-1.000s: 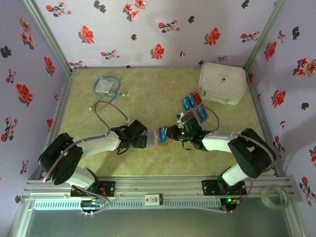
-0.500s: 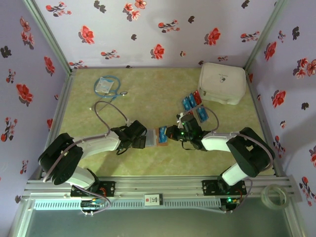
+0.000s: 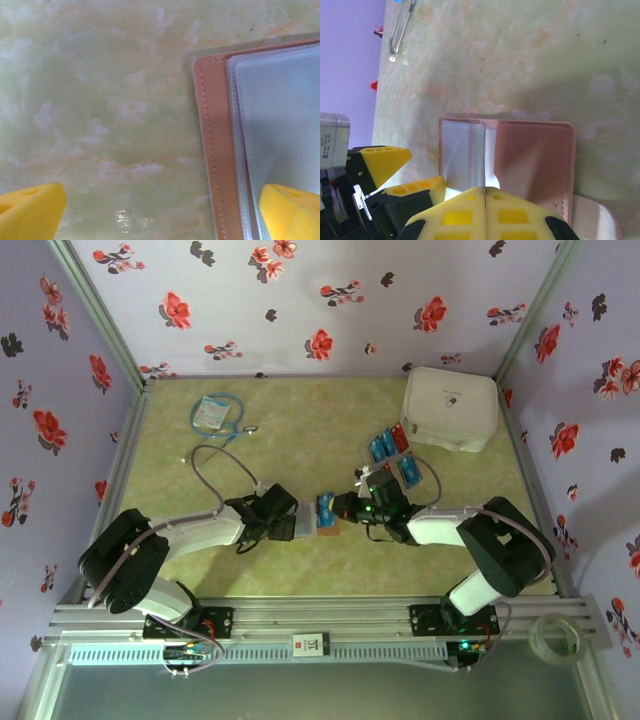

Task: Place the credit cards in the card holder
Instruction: Insert the credit card into the card slot.

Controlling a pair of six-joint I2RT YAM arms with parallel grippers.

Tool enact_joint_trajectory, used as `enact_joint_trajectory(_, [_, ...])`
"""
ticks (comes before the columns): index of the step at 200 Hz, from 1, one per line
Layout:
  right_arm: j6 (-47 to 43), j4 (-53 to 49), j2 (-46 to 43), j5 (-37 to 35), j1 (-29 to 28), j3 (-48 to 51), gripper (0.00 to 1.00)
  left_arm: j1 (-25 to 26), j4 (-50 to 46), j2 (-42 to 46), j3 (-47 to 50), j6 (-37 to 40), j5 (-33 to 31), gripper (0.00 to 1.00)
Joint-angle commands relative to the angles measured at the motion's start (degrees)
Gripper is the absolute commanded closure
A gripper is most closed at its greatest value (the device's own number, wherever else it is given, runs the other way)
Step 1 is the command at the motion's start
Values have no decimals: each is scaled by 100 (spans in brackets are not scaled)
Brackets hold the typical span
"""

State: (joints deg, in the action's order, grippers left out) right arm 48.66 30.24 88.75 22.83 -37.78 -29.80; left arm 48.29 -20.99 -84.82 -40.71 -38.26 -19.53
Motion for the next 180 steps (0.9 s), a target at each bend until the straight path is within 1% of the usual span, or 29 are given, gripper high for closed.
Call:
enact_joint_trajectory(1, [46,529,145,159,-45,-49,100,41,-186,-170,77,-70,-229,0])
enact_joint_trajectory(104, [266,1506,672,265,-45,69,100,40,-200,-220,61,-70,-247,0])
enact_joint_trajectory(180, [435,1946,1072,346,-45,105,100,40,-199,-234,80,-82,-253,0])
